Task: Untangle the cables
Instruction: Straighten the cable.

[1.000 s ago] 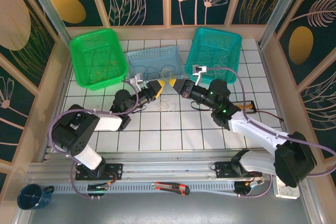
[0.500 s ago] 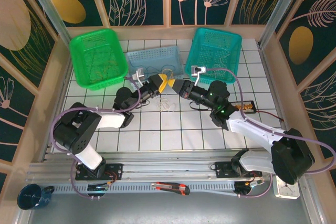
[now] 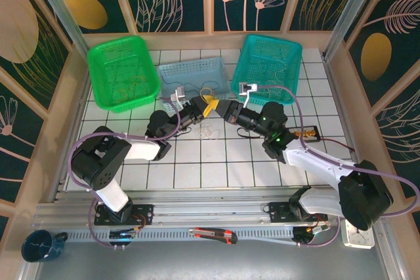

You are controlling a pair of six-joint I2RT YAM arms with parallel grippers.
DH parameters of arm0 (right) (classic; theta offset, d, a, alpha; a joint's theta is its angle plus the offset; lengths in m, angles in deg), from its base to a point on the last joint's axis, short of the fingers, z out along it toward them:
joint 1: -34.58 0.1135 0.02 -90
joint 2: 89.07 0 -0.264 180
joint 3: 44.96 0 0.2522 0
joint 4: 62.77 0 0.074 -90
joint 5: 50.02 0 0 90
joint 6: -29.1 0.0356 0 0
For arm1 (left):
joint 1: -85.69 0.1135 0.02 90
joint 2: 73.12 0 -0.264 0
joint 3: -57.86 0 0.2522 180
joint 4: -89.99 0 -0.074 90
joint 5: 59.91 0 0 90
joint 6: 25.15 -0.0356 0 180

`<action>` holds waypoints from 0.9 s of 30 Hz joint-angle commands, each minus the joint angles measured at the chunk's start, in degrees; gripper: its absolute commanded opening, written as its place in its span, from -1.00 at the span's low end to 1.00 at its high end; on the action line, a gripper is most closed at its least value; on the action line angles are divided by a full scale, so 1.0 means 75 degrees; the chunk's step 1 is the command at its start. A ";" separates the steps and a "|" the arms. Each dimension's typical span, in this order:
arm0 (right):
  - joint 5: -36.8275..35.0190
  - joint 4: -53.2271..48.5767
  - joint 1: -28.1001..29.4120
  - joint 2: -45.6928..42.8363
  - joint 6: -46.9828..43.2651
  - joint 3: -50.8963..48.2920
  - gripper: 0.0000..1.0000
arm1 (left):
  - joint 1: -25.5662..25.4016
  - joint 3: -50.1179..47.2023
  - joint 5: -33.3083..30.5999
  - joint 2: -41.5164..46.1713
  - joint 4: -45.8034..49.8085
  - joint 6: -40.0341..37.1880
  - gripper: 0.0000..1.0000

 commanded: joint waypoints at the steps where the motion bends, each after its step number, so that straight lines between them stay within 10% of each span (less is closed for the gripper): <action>1: 0.0102 0.0420 -0.0021 0.0053 0.0113 -0.0093 -1.00 | -0.0044 0.0176 -0.0036 -0.0074 -0.0532 0.0000 -0.22; 11: 0.0183 -0.0041 -0.0576 -0.0222 -0.0059 0.0165 -1.00 | -0.0052 -0.0214 -0.0059 -0.0053 -0.0509 -0.0341 -1.00; 27: 0.0263 -0.0716 -0.2020 -0.0571 -0.0184 0.0066 -1.00 | -0.0042 -0.1258 -0.0353 0.0969 0.1180 -0.2191 -1.00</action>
